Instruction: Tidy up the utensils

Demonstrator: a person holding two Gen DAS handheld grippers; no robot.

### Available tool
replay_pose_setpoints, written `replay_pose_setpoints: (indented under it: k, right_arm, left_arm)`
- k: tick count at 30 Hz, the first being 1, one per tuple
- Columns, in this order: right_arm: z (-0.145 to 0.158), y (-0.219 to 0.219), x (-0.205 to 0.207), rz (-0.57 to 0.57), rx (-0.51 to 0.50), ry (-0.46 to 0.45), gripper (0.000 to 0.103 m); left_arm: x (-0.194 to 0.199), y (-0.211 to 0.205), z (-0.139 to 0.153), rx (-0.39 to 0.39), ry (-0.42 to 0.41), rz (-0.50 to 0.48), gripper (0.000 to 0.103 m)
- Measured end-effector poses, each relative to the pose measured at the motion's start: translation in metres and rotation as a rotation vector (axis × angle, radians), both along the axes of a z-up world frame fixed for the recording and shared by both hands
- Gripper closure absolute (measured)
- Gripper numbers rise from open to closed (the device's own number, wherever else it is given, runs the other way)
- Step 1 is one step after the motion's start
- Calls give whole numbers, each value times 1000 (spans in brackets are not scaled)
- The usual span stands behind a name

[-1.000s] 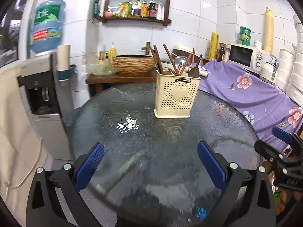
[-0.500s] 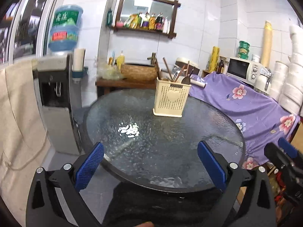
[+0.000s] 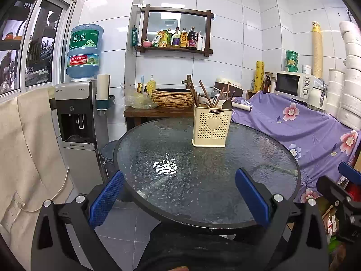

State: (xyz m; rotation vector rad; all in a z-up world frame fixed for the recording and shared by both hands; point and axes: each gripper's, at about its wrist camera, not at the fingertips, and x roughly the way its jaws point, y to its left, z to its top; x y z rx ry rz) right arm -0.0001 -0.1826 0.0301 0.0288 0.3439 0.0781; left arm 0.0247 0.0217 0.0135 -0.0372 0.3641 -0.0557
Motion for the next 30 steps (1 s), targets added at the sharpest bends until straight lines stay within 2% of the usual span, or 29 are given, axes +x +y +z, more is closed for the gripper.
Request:
replay_pose_setpoints:
  k: [30]
  right_arm:
    - [-5, -1, 7, 17, 11, 30, 5]
  left_arm:
    - [-2, 4, -2, -2, 4, 6, 6]
